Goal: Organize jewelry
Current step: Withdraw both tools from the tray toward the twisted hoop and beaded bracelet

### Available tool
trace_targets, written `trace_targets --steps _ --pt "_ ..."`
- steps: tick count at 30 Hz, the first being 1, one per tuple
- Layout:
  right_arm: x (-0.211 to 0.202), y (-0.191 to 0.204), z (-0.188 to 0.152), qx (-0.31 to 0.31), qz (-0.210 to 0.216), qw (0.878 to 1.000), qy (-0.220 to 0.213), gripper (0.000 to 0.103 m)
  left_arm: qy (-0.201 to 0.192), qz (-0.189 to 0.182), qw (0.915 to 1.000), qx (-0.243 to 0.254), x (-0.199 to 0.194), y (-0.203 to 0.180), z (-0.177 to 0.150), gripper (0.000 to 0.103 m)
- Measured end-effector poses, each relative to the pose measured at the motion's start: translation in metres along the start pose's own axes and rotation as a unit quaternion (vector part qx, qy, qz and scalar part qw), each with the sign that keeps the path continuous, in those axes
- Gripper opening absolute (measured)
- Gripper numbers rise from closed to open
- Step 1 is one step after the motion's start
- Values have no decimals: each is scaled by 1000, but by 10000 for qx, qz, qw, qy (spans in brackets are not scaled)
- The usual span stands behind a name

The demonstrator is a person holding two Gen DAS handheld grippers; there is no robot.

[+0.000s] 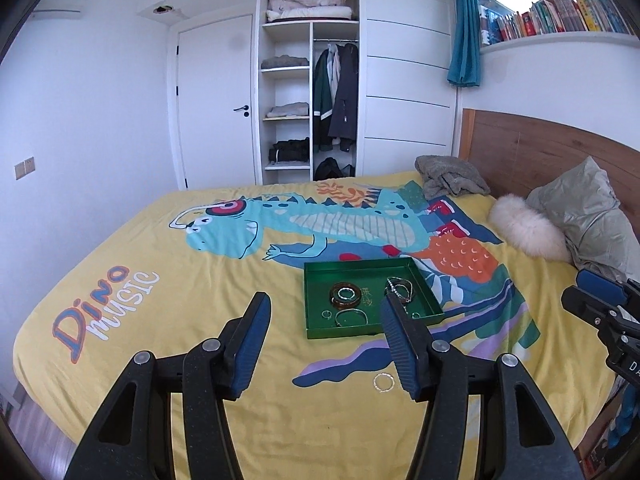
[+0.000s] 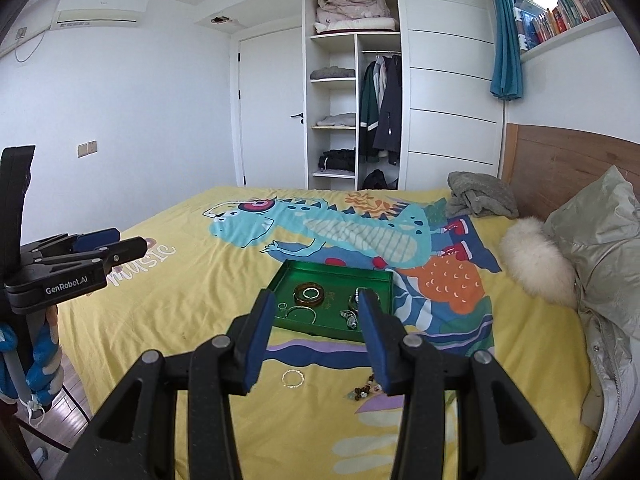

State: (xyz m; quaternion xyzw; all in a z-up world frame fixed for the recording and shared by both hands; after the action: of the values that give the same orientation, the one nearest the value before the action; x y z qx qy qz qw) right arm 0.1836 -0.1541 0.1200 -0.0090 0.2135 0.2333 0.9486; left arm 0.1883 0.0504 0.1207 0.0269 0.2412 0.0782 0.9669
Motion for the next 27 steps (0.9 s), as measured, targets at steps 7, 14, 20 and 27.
trace_targets --steps 7,14,20,27 --pt "-5 -1 -8 15 -30 10000 23 42 38 39 9999 99 2 -2 -11 58" --pt "12 -14 -25 150 -61 9997 204 42 310 -39 9995 69 30 -5 -33 61" --pt "37 -33 -51 437 -71 9983 392 42 633 -27 9979 92 63 -7 -68 61" --pt "66 -59 -91 789 -107 9947 653 42 947 90 9953 191 98 -8 -104 61"
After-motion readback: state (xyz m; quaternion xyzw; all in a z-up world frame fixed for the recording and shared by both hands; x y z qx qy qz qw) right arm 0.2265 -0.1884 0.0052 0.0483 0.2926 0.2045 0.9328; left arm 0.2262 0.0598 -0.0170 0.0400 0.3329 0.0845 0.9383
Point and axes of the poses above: each gripper's, at about its wrist camera, not at the fingertips, and x roughly the way its jaws point, y to its left, z to its top, the point moved 8 cm from there along x, roughly the way its jaws point, and after that the axes turned 10 degrees about z, right-handed, at the moved point
